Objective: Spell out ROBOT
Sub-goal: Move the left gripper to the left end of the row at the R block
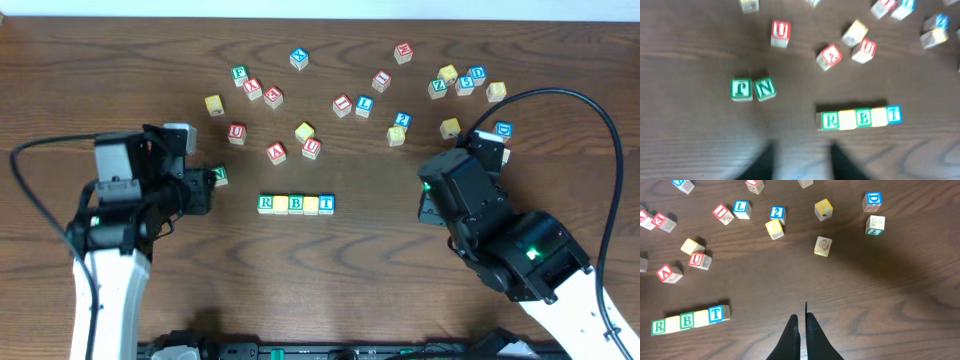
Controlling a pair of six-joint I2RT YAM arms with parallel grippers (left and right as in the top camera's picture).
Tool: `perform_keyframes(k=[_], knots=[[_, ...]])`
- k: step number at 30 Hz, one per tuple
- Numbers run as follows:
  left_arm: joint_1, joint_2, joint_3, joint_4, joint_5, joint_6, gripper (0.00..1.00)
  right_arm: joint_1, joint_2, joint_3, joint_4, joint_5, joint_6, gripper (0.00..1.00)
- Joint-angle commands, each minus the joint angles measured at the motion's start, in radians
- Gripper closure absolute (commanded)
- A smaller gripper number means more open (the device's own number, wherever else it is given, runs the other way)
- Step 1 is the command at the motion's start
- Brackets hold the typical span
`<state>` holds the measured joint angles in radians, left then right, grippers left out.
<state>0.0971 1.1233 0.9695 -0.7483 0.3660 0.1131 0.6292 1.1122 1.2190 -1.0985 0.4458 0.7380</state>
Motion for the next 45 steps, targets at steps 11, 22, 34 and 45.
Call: perform_keyframes(k=[11,22,34,45], knots=[[0.002,0.394,-0.01,-0.078,0.015,0.019,0.93,-0.066,-0.018,0.025,-0.001,0.019,-0.022,0.99],[-0.05,0.432,-0.01,-0.054,0.093,0.152,0.93,-0.067,-0.018,0.024,0.01,0.019,-0.021,0.99],[-0.092,0.459,-0.011,0.035,-0.005,0.147,0.93,-0.067,-0.018,0.025,0.006,0.011,-0.021,0.99],[-0.092,0.535,-0.037,0.113,-0.013,0.114,0.93,-0.067,-0.018,0.025,0.005,0.007,-0.021,0.99]])
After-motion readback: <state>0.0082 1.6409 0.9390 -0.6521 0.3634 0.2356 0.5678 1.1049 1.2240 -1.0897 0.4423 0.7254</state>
